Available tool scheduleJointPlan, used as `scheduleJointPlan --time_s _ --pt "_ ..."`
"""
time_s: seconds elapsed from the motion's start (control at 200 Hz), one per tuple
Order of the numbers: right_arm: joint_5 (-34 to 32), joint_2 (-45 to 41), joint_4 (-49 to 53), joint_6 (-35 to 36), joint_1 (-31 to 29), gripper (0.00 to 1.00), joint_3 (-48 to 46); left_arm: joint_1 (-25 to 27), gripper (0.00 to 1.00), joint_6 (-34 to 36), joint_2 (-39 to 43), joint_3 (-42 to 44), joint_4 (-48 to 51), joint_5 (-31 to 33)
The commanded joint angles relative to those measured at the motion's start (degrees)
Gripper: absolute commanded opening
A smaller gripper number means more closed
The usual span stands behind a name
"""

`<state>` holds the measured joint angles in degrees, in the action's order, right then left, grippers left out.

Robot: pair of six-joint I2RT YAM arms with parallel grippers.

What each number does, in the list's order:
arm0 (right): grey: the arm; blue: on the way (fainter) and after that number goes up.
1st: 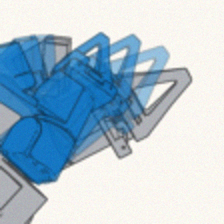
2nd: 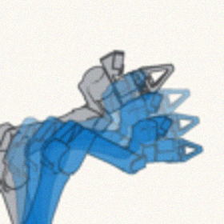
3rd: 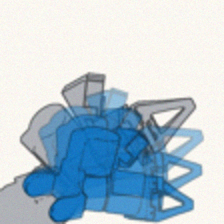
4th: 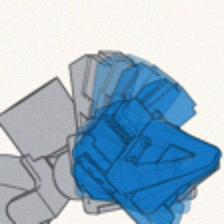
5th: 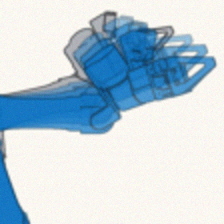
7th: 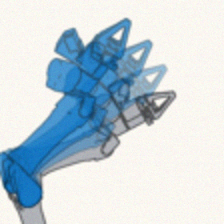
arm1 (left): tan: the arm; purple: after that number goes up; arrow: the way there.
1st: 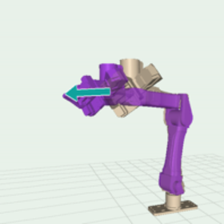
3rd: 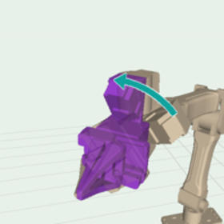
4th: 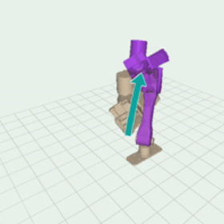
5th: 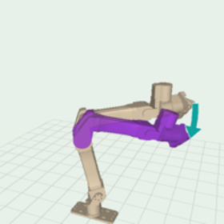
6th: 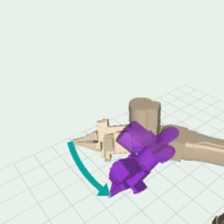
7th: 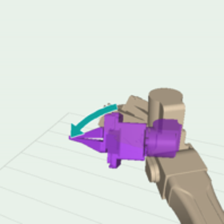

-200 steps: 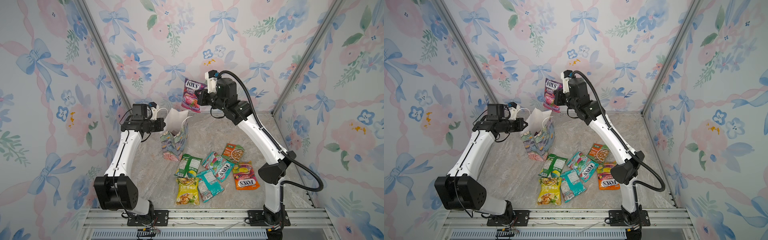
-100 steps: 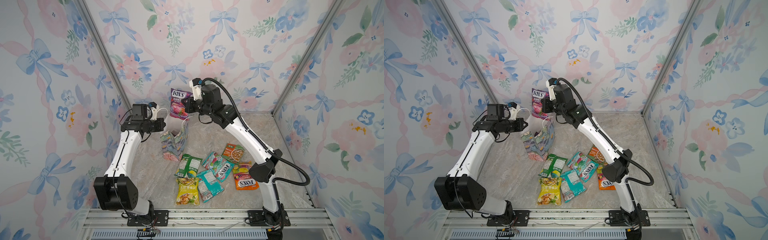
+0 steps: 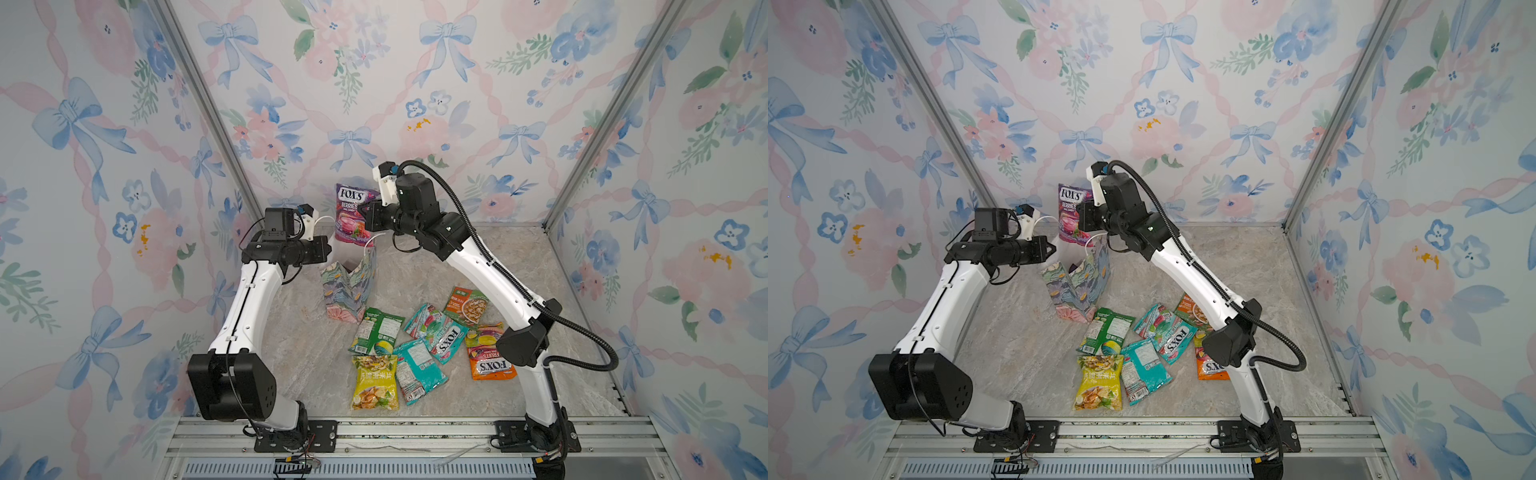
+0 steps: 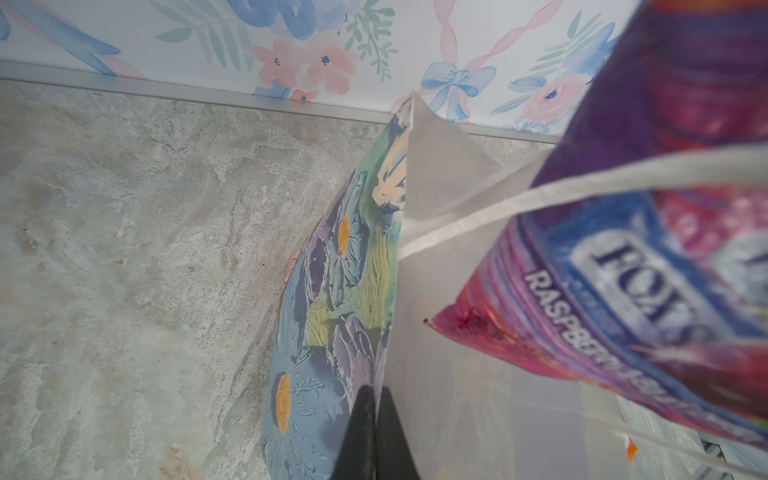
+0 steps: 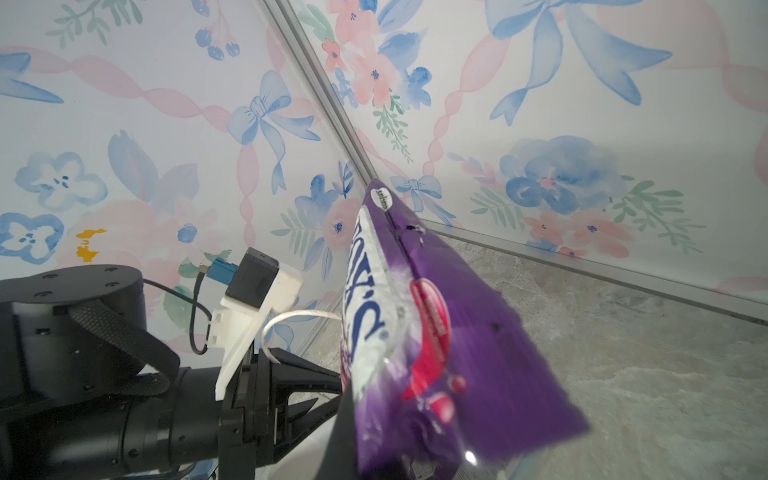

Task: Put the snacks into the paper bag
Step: 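Lower the second purple packet into the bag opening with the right gripper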

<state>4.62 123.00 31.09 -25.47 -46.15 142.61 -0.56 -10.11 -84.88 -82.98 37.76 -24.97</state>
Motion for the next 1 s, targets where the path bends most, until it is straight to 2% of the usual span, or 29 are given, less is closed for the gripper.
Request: scheduleJointPlan --time_s 0.0,0.465,0.995 --pt "-0.5 -1.3 -1.6 -0.5 -0.7 0.0 -2.2 -0.2 0.0 0.7 1.6 1.1 0.3 -1.4" --pt "-0.4 -1.1 -4.0 -1.4 -0.7 0.0 -5.2 -0.2 0.0 0.7 1.8 1.1 0.3 -1.3" --pt "1.8 3.6 -5.4 -5.0 -1.4 0.0 -2.0 -0.2 0.0 0.7 2.0 1.1 0.3 -1.4"
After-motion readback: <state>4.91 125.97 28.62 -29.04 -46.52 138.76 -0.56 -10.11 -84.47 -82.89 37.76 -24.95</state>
